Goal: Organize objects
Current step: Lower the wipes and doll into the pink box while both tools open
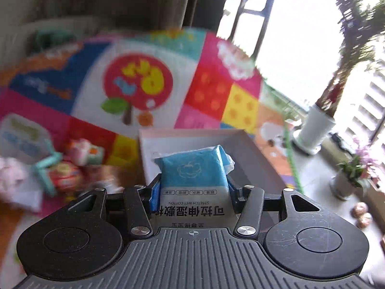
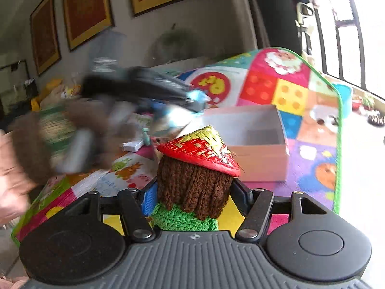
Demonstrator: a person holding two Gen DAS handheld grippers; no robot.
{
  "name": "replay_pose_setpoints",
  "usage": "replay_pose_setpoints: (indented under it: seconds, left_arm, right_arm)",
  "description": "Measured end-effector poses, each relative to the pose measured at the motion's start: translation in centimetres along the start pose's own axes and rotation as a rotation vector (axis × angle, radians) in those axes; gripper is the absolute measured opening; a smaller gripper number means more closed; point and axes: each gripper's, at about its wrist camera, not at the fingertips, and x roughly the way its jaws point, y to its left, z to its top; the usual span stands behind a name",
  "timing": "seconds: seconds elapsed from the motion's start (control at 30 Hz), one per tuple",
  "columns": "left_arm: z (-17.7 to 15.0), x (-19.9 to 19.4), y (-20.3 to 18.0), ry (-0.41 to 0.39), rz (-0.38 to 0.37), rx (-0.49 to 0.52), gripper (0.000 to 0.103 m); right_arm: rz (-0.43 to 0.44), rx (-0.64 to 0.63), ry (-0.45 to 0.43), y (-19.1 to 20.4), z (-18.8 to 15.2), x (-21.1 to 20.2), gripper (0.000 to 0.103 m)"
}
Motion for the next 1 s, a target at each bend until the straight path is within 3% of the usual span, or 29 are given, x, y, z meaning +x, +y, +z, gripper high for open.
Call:
replay_pose_setpoints:
  seconds: [0.17, 0.27, 0.33, 0.5, 0.6, 0.73, 0.9, 1.0]
  left_arm:
    - [-0.4, 6.1, -1.9, 0.108, 0.147, 0.052, 0.057]
    - [-1.5, 5.6, -2.5, 0.191, 0.172, 0.105, 0.059]
    - [-1.8, 4.4, -2.6, 0.177, 0.182, 0.118, 0.059]
    - [-2.0, -1.1, -0.2, -0.027, 0.087, -0.021, 0.057]
    - [-1.9, -2.2, 1.0, -0.058, 0.070, -0.052, 0.055]
    - [-2.6, -4.6, 2.8, -0.124, -0.011, -0.129, 0.055]
    - [-5.0, -6.2, 2.9, -0.084, -0.099, -0.055, 0.054]
    - [-6.9, -6.5, 2.9, -0.047, -0.120, -0.010, 0.052]
  right_arm:
    - [-0.008, 0.039, -0.011, -2.1, -0.5, -0.3, 0.063]
    - [-0.011, 0.047, -0.009, -2.9, -0.9, 0.2, 0.063]
    - [-0.016, 0.054, -0.005, -3.1, -0.9, 0.5, 0.063]
    - [-0.027, 0.034, -0.038, -3.1, 0.8, 0.7, 0.063]
    - [-0.039, 0.017, -0.072, -3.4, 3.6, 1.0, 0.063]
    - [-0.087, 0.000, -0.084, -4.4, 8.3, 2.9, 0.063]
    - [-0.138, -0.034, 0.018, -6.3, 12.9, 8.9, 0.063]
    - [-0.178, -0.041, 0.165, -6.8, 14.0, 14.2, 0.063]
